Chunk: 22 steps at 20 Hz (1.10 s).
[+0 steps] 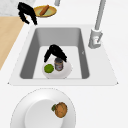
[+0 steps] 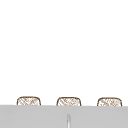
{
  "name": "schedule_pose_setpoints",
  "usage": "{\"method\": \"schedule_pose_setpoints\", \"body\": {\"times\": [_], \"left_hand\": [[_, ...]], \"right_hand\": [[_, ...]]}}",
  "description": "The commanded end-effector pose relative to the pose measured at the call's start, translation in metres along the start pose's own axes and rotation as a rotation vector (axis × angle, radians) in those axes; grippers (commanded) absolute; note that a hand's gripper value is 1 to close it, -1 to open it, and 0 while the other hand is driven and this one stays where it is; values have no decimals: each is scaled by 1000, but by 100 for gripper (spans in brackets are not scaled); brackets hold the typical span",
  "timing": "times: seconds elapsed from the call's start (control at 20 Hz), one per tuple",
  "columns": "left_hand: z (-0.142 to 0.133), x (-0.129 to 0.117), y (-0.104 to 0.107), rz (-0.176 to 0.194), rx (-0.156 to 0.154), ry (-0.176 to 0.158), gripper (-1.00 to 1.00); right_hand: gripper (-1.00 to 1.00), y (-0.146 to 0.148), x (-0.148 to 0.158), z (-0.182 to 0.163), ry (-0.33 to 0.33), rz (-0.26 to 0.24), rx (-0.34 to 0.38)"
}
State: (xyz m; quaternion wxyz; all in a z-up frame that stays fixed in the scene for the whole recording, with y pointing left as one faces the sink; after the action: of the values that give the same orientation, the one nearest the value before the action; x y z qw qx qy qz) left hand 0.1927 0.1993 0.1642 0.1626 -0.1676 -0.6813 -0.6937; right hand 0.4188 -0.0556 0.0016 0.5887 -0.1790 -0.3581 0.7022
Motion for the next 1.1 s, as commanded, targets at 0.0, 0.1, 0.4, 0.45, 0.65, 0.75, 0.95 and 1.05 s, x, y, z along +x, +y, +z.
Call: {"method": "schedule_pose_setpoints", "body": {"times": [0.0, 0.1, 0.4, 0.45, 0.65, 0.75, 0.95, 1.05], "left_hand": [[0, 0, 0, 0, 0, 0, 0], [0, 0, 0, 0, 0, 0, 0], [0, 0, 0, 0, 0, 0, 0], [0, 0, 0, 0, 0, 0, 0], [0, 0, 0, 0, 0, 0, 0], [0, 0, 0, 0, 0, 0, 0], [0, 0, 0, 0, 0, 0, 0], [0, 0, 0, 0, 0, 0, 0]], "right_hand": [[-100, 6, -2, -8, 10, 22, 7], [-100, 6, -3, -11, 9, 19, 8], [-100, 10, -7, -21, 14, 17, 31], [-100, 10, -7, -24, 17, 19, 38], [-100, 16, -13, -44, 37, 36, 54], [100, 13, -11, -56, 45, 53, 64], [100, 4, -12, -66, 72, 24, 163], [100, 1, -12, -69, 64, 19, 164]]}}
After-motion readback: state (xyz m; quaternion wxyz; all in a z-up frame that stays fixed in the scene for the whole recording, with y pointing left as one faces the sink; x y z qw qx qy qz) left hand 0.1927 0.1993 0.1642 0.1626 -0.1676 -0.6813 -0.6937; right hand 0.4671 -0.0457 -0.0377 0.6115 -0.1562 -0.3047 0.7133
